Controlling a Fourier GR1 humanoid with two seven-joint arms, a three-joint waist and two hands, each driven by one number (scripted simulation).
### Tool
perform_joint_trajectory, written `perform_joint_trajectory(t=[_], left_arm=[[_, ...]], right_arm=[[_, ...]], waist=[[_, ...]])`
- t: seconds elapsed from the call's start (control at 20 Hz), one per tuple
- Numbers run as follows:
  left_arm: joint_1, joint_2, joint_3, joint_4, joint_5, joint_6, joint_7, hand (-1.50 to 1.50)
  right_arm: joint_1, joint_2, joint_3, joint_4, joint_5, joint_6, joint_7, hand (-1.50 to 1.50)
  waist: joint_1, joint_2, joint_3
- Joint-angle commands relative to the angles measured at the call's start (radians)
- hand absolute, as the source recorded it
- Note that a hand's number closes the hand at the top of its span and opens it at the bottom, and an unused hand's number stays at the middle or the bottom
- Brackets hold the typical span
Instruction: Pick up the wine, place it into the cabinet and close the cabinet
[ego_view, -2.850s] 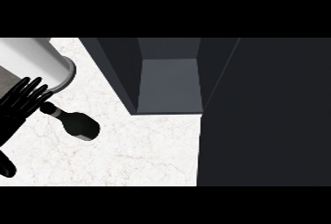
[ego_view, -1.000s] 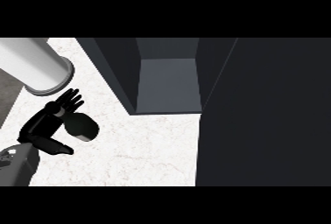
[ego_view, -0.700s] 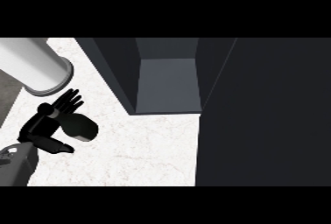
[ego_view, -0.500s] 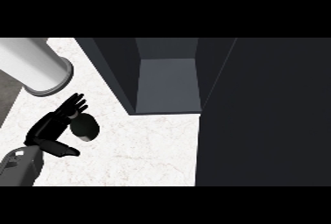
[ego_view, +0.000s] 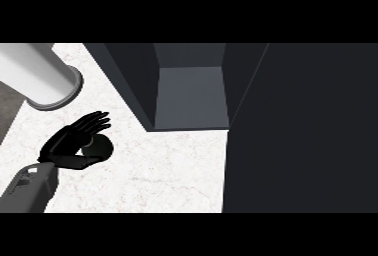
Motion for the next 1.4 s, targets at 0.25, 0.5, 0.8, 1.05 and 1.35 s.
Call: perform_joint_trajectory(t=[0.25, 0.5, 0.8, 1.05, 1.35], left_arm=[[0.015, -0.005, -0.09, -0.035, -0.024, -0.19, -0.15, 1.5], [0.079, -0.02, -0.142, -0.136, -0.089, -0.017, -0.285, 1.5], [0.26, -0.139, 0.04, -0.235, 0.06, 0.428, -0.185, 1.5], [0.369, -0.213, 0.017, -0.412, 0.035, 0.549, -0.258, 1.5], [0.47, -0.259, -0.009, -0.709, 0.066, 0.59, -0.191, 1.5]], right_arm=[[0.03, 0.0, -0.018, -0.09, -0.07, 0.0, 0.033, -1.5], [0.002, 0.007, -0.042, -0.056, -0.054, -0.018, 0.038, -1.5], [0.034, 0.018, -0.032, -0.077, -0.031, -0.02, 0.03, -1.5], [0.058, 0.005, -0.042, -0.128, -0.074, -0.004, 0.059, -1.5], [0.074, 0.014, -0.049, -0.104, -0.072, 0.018, 0.024, -1.5]], waist=[[0.006, -0.001, 0.001], [0.022, -0.003, 0.001], [0.063, -0.02, 0.005], [0.038, -0.01, 0.003], [0.034, -0.006, 0.003]])
